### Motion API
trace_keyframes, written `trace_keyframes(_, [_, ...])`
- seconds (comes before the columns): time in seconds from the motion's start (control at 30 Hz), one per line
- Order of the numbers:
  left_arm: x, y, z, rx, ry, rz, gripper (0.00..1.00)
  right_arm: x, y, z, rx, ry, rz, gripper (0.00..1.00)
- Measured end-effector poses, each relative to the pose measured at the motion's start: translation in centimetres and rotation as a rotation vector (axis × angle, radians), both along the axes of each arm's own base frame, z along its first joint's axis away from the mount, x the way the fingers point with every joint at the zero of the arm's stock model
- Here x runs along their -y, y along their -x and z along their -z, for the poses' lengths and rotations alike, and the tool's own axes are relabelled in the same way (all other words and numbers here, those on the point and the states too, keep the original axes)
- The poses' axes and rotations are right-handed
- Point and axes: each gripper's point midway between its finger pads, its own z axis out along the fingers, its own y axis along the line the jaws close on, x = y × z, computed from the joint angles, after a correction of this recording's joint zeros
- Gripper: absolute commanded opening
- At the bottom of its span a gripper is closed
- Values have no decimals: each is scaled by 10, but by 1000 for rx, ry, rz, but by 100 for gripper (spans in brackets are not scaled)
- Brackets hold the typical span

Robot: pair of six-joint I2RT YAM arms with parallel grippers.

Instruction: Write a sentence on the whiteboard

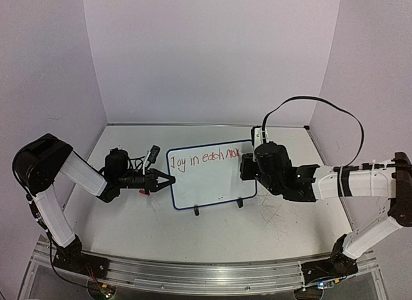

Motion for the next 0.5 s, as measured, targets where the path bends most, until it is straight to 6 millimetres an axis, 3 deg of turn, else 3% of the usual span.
trace_keyframes(0.5, [0,0,0,1,0,0,0,4,-4,-5,22,-3,25,0])
